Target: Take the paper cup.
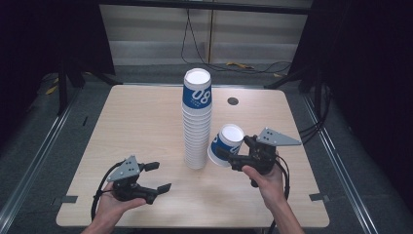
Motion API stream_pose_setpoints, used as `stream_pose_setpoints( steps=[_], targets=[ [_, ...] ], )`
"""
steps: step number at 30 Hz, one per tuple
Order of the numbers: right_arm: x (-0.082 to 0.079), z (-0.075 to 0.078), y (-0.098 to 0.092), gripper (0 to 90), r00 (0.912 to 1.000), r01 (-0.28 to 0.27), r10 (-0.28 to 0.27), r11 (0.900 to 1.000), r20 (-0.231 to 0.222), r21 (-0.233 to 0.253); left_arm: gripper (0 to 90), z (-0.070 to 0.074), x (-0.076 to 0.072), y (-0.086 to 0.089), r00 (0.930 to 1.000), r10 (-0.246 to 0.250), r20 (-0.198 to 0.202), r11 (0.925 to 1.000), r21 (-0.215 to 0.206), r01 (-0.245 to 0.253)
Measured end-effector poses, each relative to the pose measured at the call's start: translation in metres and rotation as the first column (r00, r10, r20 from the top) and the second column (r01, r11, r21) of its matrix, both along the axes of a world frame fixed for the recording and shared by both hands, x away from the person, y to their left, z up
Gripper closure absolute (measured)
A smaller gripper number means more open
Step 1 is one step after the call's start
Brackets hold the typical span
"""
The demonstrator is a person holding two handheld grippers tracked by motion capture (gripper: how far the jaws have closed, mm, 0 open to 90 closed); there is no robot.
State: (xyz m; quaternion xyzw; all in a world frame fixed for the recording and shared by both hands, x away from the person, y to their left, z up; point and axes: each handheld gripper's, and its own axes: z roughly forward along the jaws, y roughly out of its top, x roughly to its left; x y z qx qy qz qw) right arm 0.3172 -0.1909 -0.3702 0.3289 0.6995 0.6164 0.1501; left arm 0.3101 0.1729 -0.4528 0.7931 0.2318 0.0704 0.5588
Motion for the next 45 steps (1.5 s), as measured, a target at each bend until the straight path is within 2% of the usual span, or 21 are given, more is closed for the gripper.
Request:
stream_pose_setpoints(
  steps=[6,8,9,12,13,15,19,20,22,24,27,29,32,34,38,40,43,45],
  targets=[
    [-0.003,-0.012,0.004,25.2,0.9996,-0.008,0.008,1.0,-0.026,-0.007,16.5,0.001,0.002,-0.013,0.9995,-0.032,-0.006,0.9995,-0.003,0.032],
    [-0.004,-0.015,0.006,25.2,0.9994,-0.01,0.009,1.0,-0.033,-0.014,19.7,0.003,0.004,-0.016,0.9992,-0.04,0.0,0.9989,-0.026,0.04],
    [-0.006,-0.019,0.008,25.2,0.999,-0.014,0.013,1.0,-0.042,-0.019,22.1,0.007,0.004,-0.018,0.9997,-0.024,0.008,0.9987,-0.045,0.024],
    [-0.008,-0.025,0.011,25.2,0.9983,-0.02,0.018,0.999,-0.056,-0.035,20.3,0.01,0.004,-0.021,0.9989,-0.047,-0.003,0.9984,-0.03,0.047],
    [-0.009,-0.027,0.011,25.2,0.998,-0.025,0.022,0.999,-0.059,-0.036,20.2,0.011,0.003,-0.022,0.9989,-0.047,0.005,0.998,-0.041,0.047],
    [-0.012,-0.034,0.012,25.2,0.9977,-0.024,0.023,1.0,-0.064,-0.013,18.8,0.013,0.001,-0.024,0.9985,-0.054,0.009,0.9974,-0.046,0.055],
    [-0.014,-0.039,0.014,25.2,0.9968,-0.028,0.026,0.999,-0.076,-0.018,17.9,0.013,-0.003,-0.027,0.9966,-0.081,0.019,0.9957,-0.043,0.081],
    [-0.015,-0.044,0.015,25.2,0.9961,-0.037,0.037,0.999,-0.08,-0.003,17.5,0.014,-0.004,-0.026,0.9964,-0.081,0.024,0.9955,-0.048,0.082],
    [-0.015,-0.046,0.016,25.2,0.9958,-0.037,0.036,0.999,-0.083,-0.006,17.2,0.016,-0.003,-0.027,0.9963,-0.08,0.031,0.9951,-0.055,0.082],
    [-0.016,-0.051,0.018,25.2,0.9948,-0.044,0.044,0.999,-0.092,0.005,16.3,0.016,-0.003,-0.028,0.9956,-0.086,0.038,0.9949,-0.048,0.088],
    [-0.016,-0.058,0.02,25.2,0.9929,-0.052,0.054,0.999,-0.106,0.014,16.2,0.015,-0.005,-0.03,0.9934,-0.108,0.038,0.9926,-0.051,0.11],
    [-0.017,-0.061,0.023,25.2,0.9924,-0.062,0.063,0.998,-0.106,0.016,16.1,0.013,-0.007,-0.032,0.9927,-0.116,0.032,0.9913,-0.058,0.118],
    [-0.018,-0.065,0.027,25.2,0.9917,-0.077,0.078,0.997,-0.103,0.011,16.0,0.011,-0.009,-0.034,0.9913,-0.129,0.028,0.9905,-0.047,0.13],
    [-0.019,-0.067,0.029,25.3,0.9909,-0.093,0.094,0.996,-0.097,0.016,16.0,0.009,-0.009,-0.036,0.9912,-0.13,0.021,0.9894,-0.061,0.132],
    [-0.022,-0.069,0.032,25.3,0.9903,-0.108,0.111,0.993,-0.084,0.039,15.9,0.006,-0.008,-0.037,0.9916,-0.129,-0.002,0.9888,-0.075,0.129],
    [-0.022,-0.072,0.034,25.3,0.9879,-0.117,0.122,0.992,-0.096,0.056,15.8,0.005,-0.008,-0.038,0.9909,-0.134,-0.006,0.9881,-0.076,0.134],
    [-0.023,-0.077,0.037,25.3,0.9821,-0.146,0.157,0.984,-0.105,0.102,15.6,0.0,-0.009,-0.042,0.9875,-0.157,-0.015,0.9857,-0.064,0.156],
    [-0.024,-0.077,0.039,25.4,0.9804,-0.153,0.165,0.982,-0.107,0.111,15.7,-0.001,-0.01,-0.043,0.9871,-0.159,-0.019,0.986,-0.056,0.157]
  ],
)
